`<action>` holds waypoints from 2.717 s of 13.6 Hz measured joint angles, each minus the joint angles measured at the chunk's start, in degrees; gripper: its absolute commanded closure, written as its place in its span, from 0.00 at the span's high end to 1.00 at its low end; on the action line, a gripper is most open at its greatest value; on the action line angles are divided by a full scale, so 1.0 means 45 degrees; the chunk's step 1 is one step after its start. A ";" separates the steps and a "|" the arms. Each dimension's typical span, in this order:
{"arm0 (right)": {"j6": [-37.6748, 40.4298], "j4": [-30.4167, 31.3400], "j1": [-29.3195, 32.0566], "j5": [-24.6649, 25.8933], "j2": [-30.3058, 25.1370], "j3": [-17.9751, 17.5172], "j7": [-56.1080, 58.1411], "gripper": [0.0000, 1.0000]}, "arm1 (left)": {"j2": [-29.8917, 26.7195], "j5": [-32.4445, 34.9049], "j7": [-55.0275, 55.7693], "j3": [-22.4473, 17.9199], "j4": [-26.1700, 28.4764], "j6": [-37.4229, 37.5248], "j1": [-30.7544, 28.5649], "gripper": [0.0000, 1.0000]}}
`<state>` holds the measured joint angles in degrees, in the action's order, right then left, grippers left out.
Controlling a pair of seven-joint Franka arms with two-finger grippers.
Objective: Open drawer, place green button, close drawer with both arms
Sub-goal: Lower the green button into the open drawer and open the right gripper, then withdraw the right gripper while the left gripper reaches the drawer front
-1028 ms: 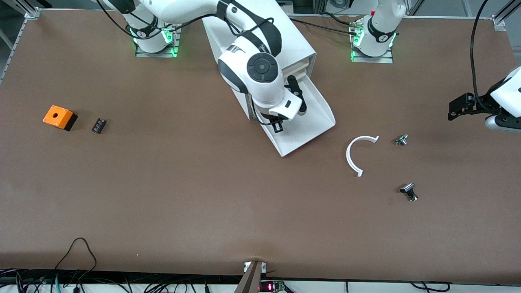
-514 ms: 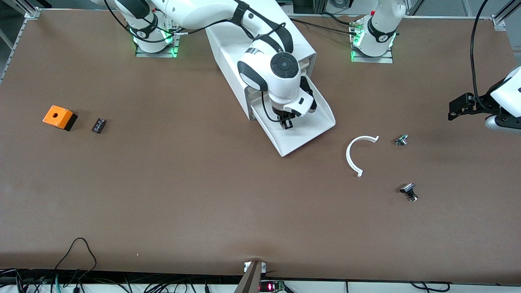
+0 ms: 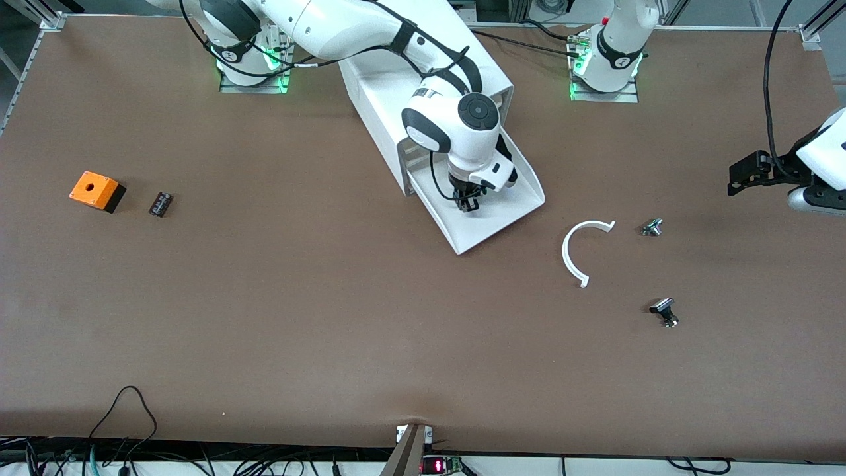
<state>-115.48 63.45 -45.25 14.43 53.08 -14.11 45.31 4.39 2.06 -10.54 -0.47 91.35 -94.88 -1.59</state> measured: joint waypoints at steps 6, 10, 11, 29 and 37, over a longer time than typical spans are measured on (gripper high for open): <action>0.0150 -0.0334 0.0016 0.0000 -0.0632 0.0025 -0.1761 1.00 | 0.0000 0.0000 0.0000 0.0000 0.0000 0.0007 0.0000 1.00; 0.1141 -0.0434 0.0026 0.0020 -0.2101 0.0231 -0.3561 1.00 | 0.0000 0.0000 0.0000 0.0006 -0.0002 0.0048 0.0000 1.00; 0.1418 -0.0453 0.0032 0.0033 -0.2505 0.0462 -0.3683 1.00 | 0.0000 0.0000 0.0000 0.0011 -0.0003 0.0076 0.0000 1.00; 0.4344 -0.0146 0.0458 0.0045 -0.5231 0.5985 -0.6143 1.00 | 0.0634 -0.0271 -0.0001 0.0042 -0.0167 0.0089 -0.0217 1.00; 0.4473 0.0098 0.2742 -0.2849 -0.4848 0.6138 -1.1436 1.00 | 0.3560 -0.0369 0.0009 0.0272 -0.0359 -0.0078 -0.0012 1.00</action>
<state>-95.35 63.89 -32.91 1.61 31.26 13.51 -6.15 20.41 0.40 -10.50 0.76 89.73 -95.23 -1.65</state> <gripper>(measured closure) 0.000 0.000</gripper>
